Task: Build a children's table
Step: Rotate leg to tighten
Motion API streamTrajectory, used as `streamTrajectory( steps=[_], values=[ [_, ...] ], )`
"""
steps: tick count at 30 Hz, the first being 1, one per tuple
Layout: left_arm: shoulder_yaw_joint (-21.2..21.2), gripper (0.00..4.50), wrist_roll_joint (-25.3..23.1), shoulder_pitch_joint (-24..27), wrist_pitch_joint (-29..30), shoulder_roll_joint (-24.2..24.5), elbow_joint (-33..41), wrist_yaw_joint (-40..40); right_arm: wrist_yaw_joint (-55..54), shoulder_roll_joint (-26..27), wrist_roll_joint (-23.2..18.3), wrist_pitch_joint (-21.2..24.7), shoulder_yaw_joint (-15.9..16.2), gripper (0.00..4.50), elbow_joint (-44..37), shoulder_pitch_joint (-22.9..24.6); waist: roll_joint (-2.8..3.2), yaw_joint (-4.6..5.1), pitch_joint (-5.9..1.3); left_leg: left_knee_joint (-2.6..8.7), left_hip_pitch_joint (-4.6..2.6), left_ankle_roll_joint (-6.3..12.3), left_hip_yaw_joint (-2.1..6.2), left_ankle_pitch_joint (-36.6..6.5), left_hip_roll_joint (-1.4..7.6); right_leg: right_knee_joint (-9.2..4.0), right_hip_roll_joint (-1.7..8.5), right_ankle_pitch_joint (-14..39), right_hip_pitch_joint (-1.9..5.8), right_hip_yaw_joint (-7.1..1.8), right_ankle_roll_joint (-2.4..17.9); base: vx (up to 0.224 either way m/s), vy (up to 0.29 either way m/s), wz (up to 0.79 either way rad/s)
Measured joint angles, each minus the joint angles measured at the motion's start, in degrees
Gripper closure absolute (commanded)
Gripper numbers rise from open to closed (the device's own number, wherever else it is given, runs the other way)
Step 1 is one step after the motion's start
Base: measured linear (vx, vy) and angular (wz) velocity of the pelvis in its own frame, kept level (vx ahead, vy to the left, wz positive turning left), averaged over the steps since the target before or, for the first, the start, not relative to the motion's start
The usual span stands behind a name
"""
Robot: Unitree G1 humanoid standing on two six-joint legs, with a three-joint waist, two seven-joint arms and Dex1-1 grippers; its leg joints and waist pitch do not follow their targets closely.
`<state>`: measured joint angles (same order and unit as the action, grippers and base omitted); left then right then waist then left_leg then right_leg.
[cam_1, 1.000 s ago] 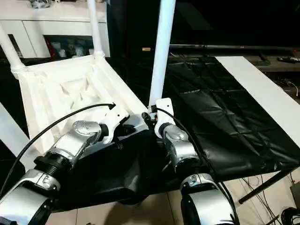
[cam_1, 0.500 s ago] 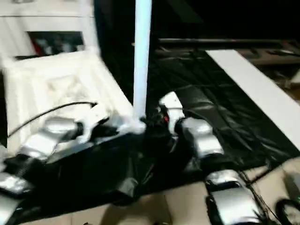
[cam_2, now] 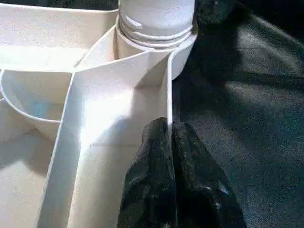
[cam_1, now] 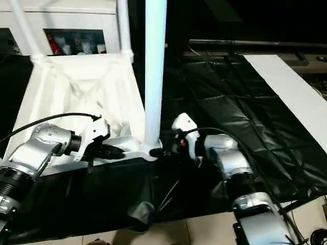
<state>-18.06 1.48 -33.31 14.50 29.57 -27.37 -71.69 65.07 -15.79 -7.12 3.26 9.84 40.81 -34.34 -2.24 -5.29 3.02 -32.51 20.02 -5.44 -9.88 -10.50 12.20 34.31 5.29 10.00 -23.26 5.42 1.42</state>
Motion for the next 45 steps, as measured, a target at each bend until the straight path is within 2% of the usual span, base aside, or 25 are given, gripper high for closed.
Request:
streamTrajectory(
  steps=[3, 5, 8, 10, 14, 16, 21, 24, 28, 31, 33, 34, 37, 41, 45],
  values=[
    [-0.07, 4.5, 0.0, 0.19, 0.31, 0.17, 0.4, 0.0, -0.01, 1.36, 0.34, -0.36, 0.81, 0.71, 0.81, -0.55, -0.01, 0.04, 0.0, -0.05, -0.01, -0.01, 0.01, 0.01, 0.0, 0.09, 0.01, 0.0, 0.01, -0.01, -0.01, 0.0, 0.0, 0.0],
    [-0.15, 4.5, -0.04, 0.35, 0.47, 0.24, 0.91, 0.0, -0.07, 1.92, 0.55, -0.36, 0.88, 1.06, 1.2, -1.29, -0.03, -0.02, 0.0, -0.05, 0.0, -0.02, 0.02, 0.01, 0.01, 0.1, 0.01, 0.01, 0.0, -0.01, -0.02, 0.0, 0.0, 0.0],
    [-0.13, 4.5, -0.04, 0.64, 0.49, 0.31, 1.45, 0.0, 0.16, 1.93, 0.67, -0.45, 1.01, 1.09, 1.29, -1.96, -0.13, -0.07, -0.04, -0.04, 0.01, -0.01, 0.02, 0.01, 0.0, 0.09, 0.01, 0.03, 0.0, -0.01, -0.03, 0.0, 0.0, 0.0],
    [-0.06, 4.5, -0.05, 0.92, 0.5, 0.47, 1.83, -0.01, 0.42, 1.86, 0.79, -1.01, 1.35, 1.47, 1.69, -1.98, -0.21, -0.03, -0.07, -0.04, 0.02, 0.0, 0.01, 0.0, 0.0, 0.09, 0.01, 0.03, 0.0, -0.01, -0.04, 0.0, 0.0, 0.0],
    [-0.01, 4.5, -0.06, 1.17, 0.54, 0.61, 2.0, -0.21, 0.44, 1.63, 1.15, -1.57, 1.37, 1.64, 2.25, -2.02, -0.32, -0.08, -0.13, -0.05, 0.01, -0.01, 0.01, 0.01, 0.01, 0.13, 0.01, 0.03, 0.01, -0.01, -0.04, 0.0, 0.0, 0.0],
    [0.0, 4.5, -0.08, 1.27, 0.69, 0.68, 2.12, -0.21, 0.6, 1.63, 1.28, -2.16, 1.53, 1.93, 2.75, -2.23, -0.34, -0.05, -0.15, -0.08, 0.01, -0.01, 0.01, 0.01, 0.0, 0.17, 0.01, 0.03, 0.02, -0.02, -0.04, 0.0, 0.0, 0.0],
    [0.0, 4.5, -0.08, 1.62, 1.07, 0.97, 2.46, -0.2, 1.42, 1.61, 1.76, -3.03, 1.89, 2.22, 2.98, -2.77, -0.63, 0.06, -0.33, -0.07, 0.01, -0.02, 0.01, 0.01, 0.02, 0.2, 0.01, 0.04, 0.1, -0.02, -0.06, 0.0, 0.0, 0.0],
    [0.03, 4.5, -0.08, 1.73, 1.37, 0.85, 2.47, 0.02, 1.19, 1.65, 1.94, -3.65, 1.88, 2.3, 3.37, -2.78, -0.75, 0.09, -0.42, -0.07, -0.02, -0.02, 0.01, 0.01, 0.02, 0.2, 0.01, 0.04, 0.15, -0.04, -0.06, 0.0, 0.0, 0.0],
    [0.72, 4.5, -1.27, 1.2, 1.94, -1.64, 0.61, 4.88, -6.01, 4.14, 2.01, -3.76, -0.23, 2.4, 7.26, -3.55, -1.06, 0.29, -0.71, -0.15, -0.38, -0.09, 0.03, 0.05, -0.01, 0.43, 0.01, 0.03, 0.33, -0.16, -0.04, 0.0, 0.0, 0.0],
    [2.15, 4.5, -2.49, -0.91, 2.77, -6.25, -3.7, 13.04, -18.06, 7.61, 1.15, -2.71, -4.43, 2.44, 11.54, -4.5, -1.1, 0.48, -0.72, -0.15, -1.01, -0.11, 0.16, 0.04, -0.1, 0.5, 0.01, 0.24, 0.54, -0.25, -0.41, 0.0, 0.0, 0.0],
    [2.65, 4.5, -2.55, -1.65, 3.05, -9.13, -5.65, 17.3, -24.24, 9.36, 0.67, -2.3, -6.21, 2.46, 12.8, -4.96, -1.05, 0.56, -0.7, -0.13, -1.01, -0.1, 0.23, 0.04, -0.12, 0.44, 0.02, 0.26, 0.49, -0.24, -0.43, -0.026, -0.001, -0.01],
    [3.2, 4.5, -2.93, -2.75, 3.3, -11.44, -7.59, 21.3, -30.25, 10.9, 0.45, -1.95, -8.12, 2.46, 14.16, -5.65, -1.07, 0.65, -0.69, -0.15, -1.0, -0.1, 0.27, 0.04, -0.14, 0.42, 0.02, 0.26, 0.48, -0.19, -0.43, -0.053, -0.002, -0.03],
    [3.59, 4.5, -3.66, -5.05, 3.93, -15.78, -11.35, 28.53, -43.64, 14.52, 0.06, -1.1, -10.75, 2.46, 16.75, -8.0, -0.85, 0.9, -0.57, -0.11, -0.94, -0.09, 0.46, 0.04, -0.15, -0.1, 0.02, 0.26, 0.52, 0.09, -0.44, 0.0, 0.0, 0.0],
    [3.64, 4.5, -4.09, -6.32, 2.84, -18.86, -14.2, 33.24, -52.31, 16.93, 0.11, -1.95, -12.62, 2.46, 18.32, -9.14, -0.61, 0.98, -0.47, -0.05, -0.81, -0.07, 0.56, 0.03, -0.22, -0.89, 0.02, 0.26, 0.68, 0.16, -0.44, 0.0, 0.0, 0.0],
    [3.54, 4.5, -4.61, -6.85, 1.22, -19.23, -15.66, 33.5, -52.45, 16.87, 1.3, -2.92, -12.62, 2.46, 18.68, -9.41, -0.53, 1.1, -0.42, -0.04, -0.72, -0.04, 0.52, 0.04, -0.33, -1.29, 0.05, 0.25, 0.79, -0.06, -0.43, 0.0, 0.0, 0.0]
  ],
)
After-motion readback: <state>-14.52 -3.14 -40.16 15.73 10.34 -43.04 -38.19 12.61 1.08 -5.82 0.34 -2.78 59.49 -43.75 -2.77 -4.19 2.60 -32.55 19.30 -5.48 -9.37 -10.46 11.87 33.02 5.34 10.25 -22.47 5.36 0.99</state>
